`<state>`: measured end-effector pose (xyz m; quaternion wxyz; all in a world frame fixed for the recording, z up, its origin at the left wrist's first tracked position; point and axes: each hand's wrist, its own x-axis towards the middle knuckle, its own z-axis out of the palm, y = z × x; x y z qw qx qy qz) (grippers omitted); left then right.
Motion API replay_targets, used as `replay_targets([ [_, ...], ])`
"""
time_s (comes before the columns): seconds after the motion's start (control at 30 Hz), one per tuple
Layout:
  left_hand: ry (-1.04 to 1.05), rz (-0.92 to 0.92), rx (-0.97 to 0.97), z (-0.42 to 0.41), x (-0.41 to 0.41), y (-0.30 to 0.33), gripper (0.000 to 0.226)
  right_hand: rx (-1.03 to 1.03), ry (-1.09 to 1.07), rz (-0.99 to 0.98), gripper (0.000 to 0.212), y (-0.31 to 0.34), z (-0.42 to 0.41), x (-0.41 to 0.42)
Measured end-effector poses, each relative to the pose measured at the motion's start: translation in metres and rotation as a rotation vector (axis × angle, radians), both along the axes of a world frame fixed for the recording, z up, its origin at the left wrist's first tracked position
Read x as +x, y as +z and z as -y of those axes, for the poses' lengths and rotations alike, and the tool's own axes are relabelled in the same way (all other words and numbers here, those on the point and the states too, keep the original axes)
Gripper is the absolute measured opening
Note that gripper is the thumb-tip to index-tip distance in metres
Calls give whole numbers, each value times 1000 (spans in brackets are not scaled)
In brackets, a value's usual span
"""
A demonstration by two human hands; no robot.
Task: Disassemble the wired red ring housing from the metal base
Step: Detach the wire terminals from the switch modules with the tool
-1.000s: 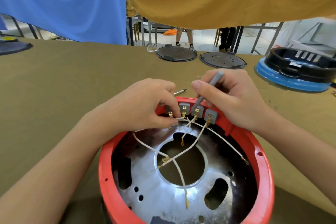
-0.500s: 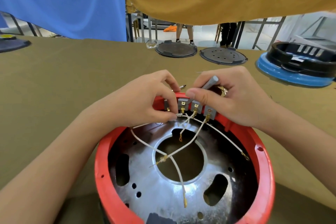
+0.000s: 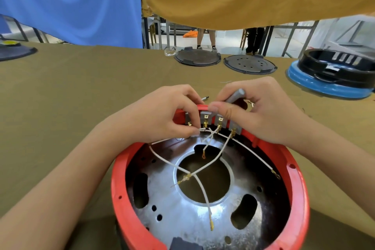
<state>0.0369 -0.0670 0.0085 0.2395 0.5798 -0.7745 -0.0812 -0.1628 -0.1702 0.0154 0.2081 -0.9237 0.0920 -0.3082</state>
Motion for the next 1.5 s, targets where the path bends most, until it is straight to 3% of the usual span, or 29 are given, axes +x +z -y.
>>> replay_targets([
  [0.33, -6, -2, 13, 1, 2, -1, 8, 341, -99, 82, 30, -2, 7, 13],
  [0.6, 4, -9, 8, 0, 1, -1, 11, 32, -70, 76, 27, -4, 0, 7],
  [0.7, -5, -3, -3, -1, 1, -1, 9, 18, -63, 80, 26, -4, 0, 8],
  [0.77, -3, 4, 1, 0, 1, -1, 5, 87, -74, 88, 27, -5, 2, 9],
  [0.9, -10, 10, 6, 0, 1, -1, 3, 415, -87, 116, 32, -9, 10, 13],
  [1.13, 9, 16, 2, 0, -1, 0, 5, 592, -117, 69, 36, -8, 17, 20],
  [1.5, -1, -6, 25, -2, 0, 0, 1, 533, -92, 223, 33, -10, 14, 17],
])
